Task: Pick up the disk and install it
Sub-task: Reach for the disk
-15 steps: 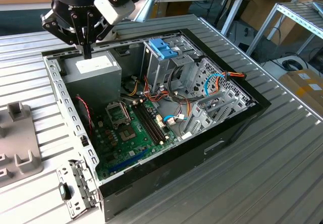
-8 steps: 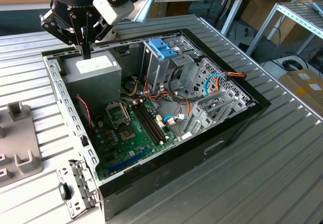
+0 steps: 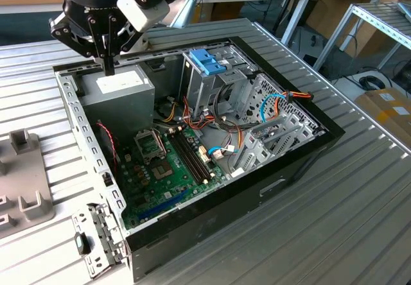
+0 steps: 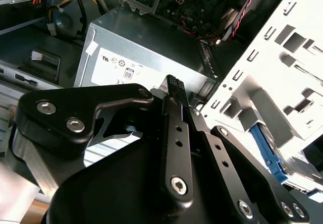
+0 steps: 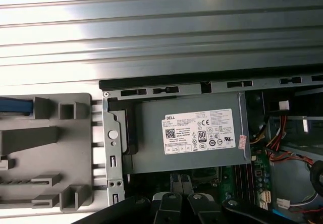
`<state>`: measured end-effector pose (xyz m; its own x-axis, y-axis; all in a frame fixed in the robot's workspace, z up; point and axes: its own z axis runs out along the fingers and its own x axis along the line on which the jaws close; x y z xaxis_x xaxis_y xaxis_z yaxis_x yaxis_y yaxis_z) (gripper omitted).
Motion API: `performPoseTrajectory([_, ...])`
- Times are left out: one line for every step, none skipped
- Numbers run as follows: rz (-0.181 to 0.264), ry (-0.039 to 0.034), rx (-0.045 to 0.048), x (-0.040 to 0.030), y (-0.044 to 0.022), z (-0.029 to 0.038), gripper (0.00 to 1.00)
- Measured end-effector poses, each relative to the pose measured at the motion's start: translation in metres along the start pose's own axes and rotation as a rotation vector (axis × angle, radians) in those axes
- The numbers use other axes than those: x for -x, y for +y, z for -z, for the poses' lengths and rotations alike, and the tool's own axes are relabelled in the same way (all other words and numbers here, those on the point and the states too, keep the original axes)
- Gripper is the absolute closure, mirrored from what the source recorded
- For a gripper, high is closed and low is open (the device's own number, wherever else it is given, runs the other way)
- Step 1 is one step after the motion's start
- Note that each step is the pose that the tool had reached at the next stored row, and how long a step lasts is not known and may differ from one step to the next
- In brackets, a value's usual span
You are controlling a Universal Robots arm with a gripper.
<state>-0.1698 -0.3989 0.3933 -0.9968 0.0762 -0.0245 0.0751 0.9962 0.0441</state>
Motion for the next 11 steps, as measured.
performPoseTrajectory([0.000,0.0000,0.0000,-0.0007,-0.0001,0.0000,0.90])
performPoseTrajectory([0.000,0.0000,0.0000,-0.0014,-0.0001,0.0000,0.90])
performPoseTrajectory([0.000,0.0000,0.0000,-0.0016,-0.0001,0.0000,0.90])
performPoseTrajectory([0.000,0.0000,0.0000,-0.0017,-0.0001,0.0000,0.90])
performPoseTrajectory([0.000,0.0000,0.0000,-0.0019,-0.0002,0.0001,0.90])
performPoseTrajectory([0.000,0.0000,0.0000,-0.0020,-0.0002,0.0001,0.90])
performPoseTrajectory([0.000,0.0000,0.0000,-0.0021,-0.0002,0.0001,0.90])
performPoseTrajectory([0.000,0.0000,0.0000,-0.0023,-0.0002,0.0001,0.90])
performPoseTrajectory([0.000,0.0000,0.0000,-0.0025,-0.0002,0.0001,0.90])
performPoseTrajectory([0.000,0.0000,-0.0001,-0.0027,-0.0002,0.0001,0.90])
performPoseTrajectory([0.000,0.0000,0.0000,-0.0030,-0.0002,0.0001,0.90])
